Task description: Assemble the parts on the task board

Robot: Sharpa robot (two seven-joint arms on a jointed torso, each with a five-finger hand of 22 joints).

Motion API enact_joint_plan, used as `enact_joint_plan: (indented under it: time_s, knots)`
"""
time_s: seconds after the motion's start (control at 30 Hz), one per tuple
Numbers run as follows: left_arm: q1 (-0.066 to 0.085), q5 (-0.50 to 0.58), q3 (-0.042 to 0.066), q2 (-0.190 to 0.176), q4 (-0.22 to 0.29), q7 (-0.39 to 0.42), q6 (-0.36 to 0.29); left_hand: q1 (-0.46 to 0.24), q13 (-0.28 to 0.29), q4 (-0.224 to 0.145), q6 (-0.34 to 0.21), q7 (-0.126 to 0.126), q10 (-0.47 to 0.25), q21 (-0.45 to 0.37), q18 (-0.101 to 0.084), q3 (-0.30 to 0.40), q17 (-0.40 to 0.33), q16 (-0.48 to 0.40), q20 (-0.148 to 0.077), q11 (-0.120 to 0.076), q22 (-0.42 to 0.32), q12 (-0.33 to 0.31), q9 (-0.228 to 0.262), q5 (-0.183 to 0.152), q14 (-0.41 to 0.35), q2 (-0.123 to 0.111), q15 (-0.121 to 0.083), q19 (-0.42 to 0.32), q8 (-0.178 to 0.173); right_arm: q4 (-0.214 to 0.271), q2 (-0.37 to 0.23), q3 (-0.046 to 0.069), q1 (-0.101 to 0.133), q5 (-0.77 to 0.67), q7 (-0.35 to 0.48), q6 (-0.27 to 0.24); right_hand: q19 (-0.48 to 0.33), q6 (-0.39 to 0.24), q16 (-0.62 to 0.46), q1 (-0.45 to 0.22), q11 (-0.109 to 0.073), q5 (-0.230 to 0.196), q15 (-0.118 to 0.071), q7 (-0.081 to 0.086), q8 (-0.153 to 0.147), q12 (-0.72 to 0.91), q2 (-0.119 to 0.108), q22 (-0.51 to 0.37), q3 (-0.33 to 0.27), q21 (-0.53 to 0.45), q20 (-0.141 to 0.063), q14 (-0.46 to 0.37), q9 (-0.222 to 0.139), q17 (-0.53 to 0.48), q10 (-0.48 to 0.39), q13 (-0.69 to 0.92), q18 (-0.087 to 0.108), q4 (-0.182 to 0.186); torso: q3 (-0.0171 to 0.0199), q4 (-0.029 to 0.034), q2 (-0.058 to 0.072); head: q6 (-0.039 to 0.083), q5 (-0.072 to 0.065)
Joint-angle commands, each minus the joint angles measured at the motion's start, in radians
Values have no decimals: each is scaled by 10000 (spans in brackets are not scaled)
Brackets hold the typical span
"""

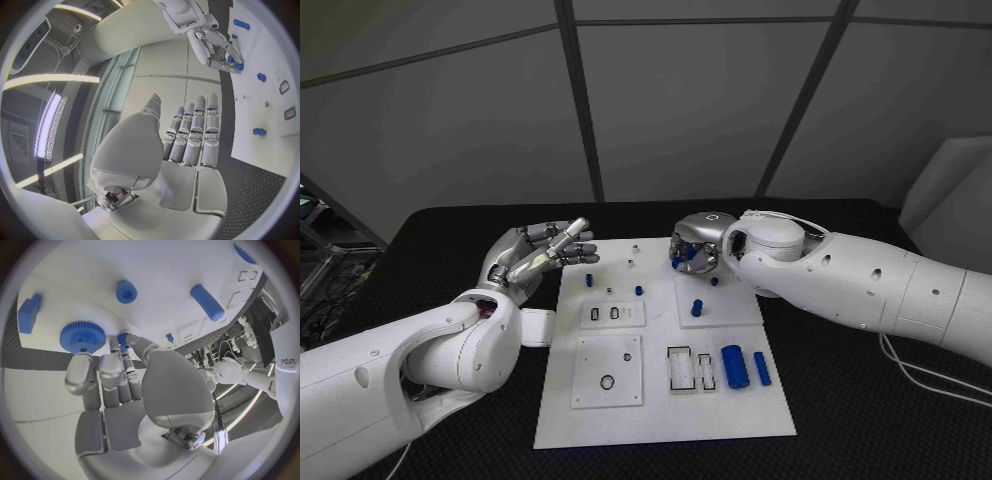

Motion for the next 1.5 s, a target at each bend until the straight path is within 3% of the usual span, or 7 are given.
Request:
enact_joint_plan:
  time_s: [0.03,0.33,0.43,0.53,0.77,1.17,1.5]
  knots:
    - [12,-87,11,17,-1,4,137,3,-13,-52,50,33,-57,57,-193,0,17,-64,-1,42,15,-42,-11,-49,-43,79,8,78,-41,-31,11,-7,7,-44,51,39,77,90,60,96,-14,-72,-15,14,14,-16,-25,23,82,47,26,215,6,19,57,2,-172,3,0,-7,13,16,-2]
    - [12,-86,11,7,-43,-11,144,3,-13,-52,50,33,-57,57,-193,0,17,-64,-1,42,15,-42,-11,-49,-43,79,8,78,-41,307,-137,-5,5,84,64,-844,167,289,252,102,-39,-141,-34,22,80,8,-62,268,259,205,34,199,33,190,237,24,-210,26,11,-40,27,72,45]
    - [12,-85,11,3,-77,-18,150,-7,-13,-51,49,39,-62,57,-194,-6,21,-73,0,46,15,-51,-12,-49,-47,81,11,76,-47,468,-226,-2,7,157,8,-1285,172,308,262,110,-40,-156,-34,22,86,3,-73,285,272,217,33,196,36,193,244,24,-212,21,-10,-22,36,118,30]
    - [13,-79,11,1,-112,-23,153,-7,-13,-51,49,39,-62,57,-194,-6,21,-73,0,46,15,-51,-12,-49,-47,81,11,76,-47,567,-258,0,9,193,-72,-1705,174,325,285,131,-40,-164,-33,23,90,-5,-80,298,296,227,32,195,38,217,243,22,-213,8,-5,-12,46,153,39]
    - [14,-34,11,-5,-185,-34,158,-19,-14,-49,45,46,-69,57,-196,-13,25,-84,1,51,14,-61,-13,-49,-54,82,15,71,-55,395,15,3,15,156,-158,-2390,185,358,324,187,-34,-155,-31,31,94,-17,-86,341,366,258,32,190,39,246,241,18,-219,-23,-3,2,67,224,66]
    - [19,-23,12,45,-246,-50,195,-34,-16,-49,36,54,-81,56,-199,-24,32,-101,4,59,13,-78,-15,-49,-64,82,21,63,-69,-589,1105,1,20,132,-6,-2558,184,363,341,189,-29,-147,-29,40,93,-21,-93,348,382,264,33,190,39,263,240,16,-220,-24,-9,27,84,243,114]
    - [22,-23,12,90,-283,-59,221,-40,-16,-50,34,57,-86,53,-201,-28,34,-113,6,62,12,-85,-15,-48,-73,83,25,56,-75,-1267,1743,-4,21,131,-123,-2456,177,352,383,136,-6,-145,-14,63,73,-34,-124,361,402,278,43,189,31,295,211,7,-222,10,-1,-1,104,252,185]
